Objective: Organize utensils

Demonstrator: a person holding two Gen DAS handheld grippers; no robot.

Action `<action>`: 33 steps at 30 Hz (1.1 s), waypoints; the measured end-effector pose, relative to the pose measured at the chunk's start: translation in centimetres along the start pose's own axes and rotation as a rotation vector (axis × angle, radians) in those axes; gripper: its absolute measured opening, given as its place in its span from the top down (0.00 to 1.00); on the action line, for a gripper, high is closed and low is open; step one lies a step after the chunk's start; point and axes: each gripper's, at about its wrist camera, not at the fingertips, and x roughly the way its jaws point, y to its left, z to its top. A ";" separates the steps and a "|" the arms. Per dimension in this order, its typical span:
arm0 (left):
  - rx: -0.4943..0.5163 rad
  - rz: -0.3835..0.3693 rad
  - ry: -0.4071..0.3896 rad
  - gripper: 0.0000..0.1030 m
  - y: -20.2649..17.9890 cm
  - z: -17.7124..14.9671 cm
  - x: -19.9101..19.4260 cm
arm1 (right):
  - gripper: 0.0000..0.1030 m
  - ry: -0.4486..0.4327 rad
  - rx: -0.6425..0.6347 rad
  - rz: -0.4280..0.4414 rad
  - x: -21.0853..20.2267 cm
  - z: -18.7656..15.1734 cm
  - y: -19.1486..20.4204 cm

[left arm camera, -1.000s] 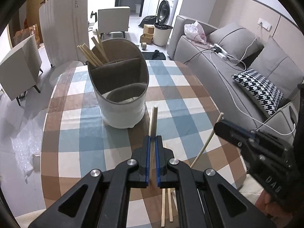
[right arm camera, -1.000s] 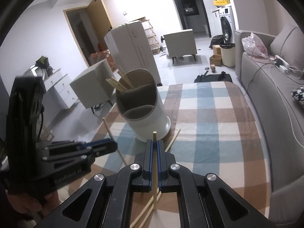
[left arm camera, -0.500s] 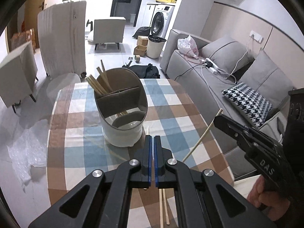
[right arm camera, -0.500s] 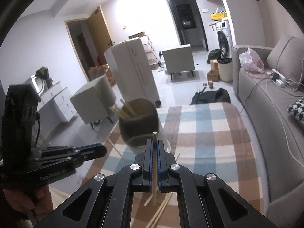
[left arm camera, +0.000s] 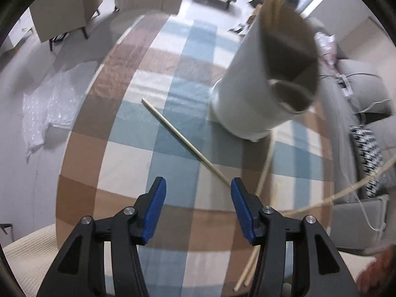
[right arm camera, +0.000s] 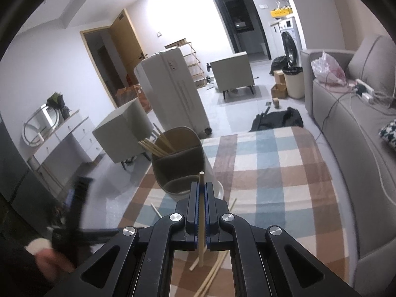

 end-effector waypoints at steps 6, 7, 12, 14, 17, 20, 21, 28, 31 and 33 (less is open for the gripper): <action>-0.051 0.084 -0.009 0.53 -1.9 2.2 3.9 | 0.97 0.003 0.000 0.000 0.7 0.4 -0.7; -0.057 0.101 0.002 0.53 -1.8 2.3 4.5 | 0.97 0.006 0.006 0.000 0.8 0.3 -0.8; -0.092 0.207 0.044 0.53 -2.0 2.3 6.7 | 0.97 0.020 0.035 0.004 1.1 0.3 -1.6; -0.072 0.254 0.036 0.53 -2.6 2.2 7.0 | 0.97 0.018 0.047 0.008 0.9 0.4 -1.9; -0.036 0.278 0.030 0.76 -3.6 2.2 6.8 | 0.97 0.015 0.055 0.014 0.6 0.4 -2.0; -0.031 0.246 0.062 1.00 -3.5 1.6 6.4 | 0.97 0.012 0.050 0.017 0.4 0.4 -1.8; -0.029 0.229 0.065 1.00 -3.2 1.1 6.0 | 0.97 0.010 0.047 0.015 0.4 0.4 -1.8; 0.122 0.142 0.112 1.00 -2.0 -4.8 3.8 | 0.97 0.015 0.048 0.025 0.4 0.3 -1.3; 0.143 0.098 0.101 1.00 -1.0 -6.6 1.9 | 0.97 0.013 0.047 0.028 0.4 0.2 -1.0; 0.129 0.067 0.094 1.00 -0.4 -6.7 0.7 | 0.97 0.014 0.042 0.027 0.5 0.1 -0.6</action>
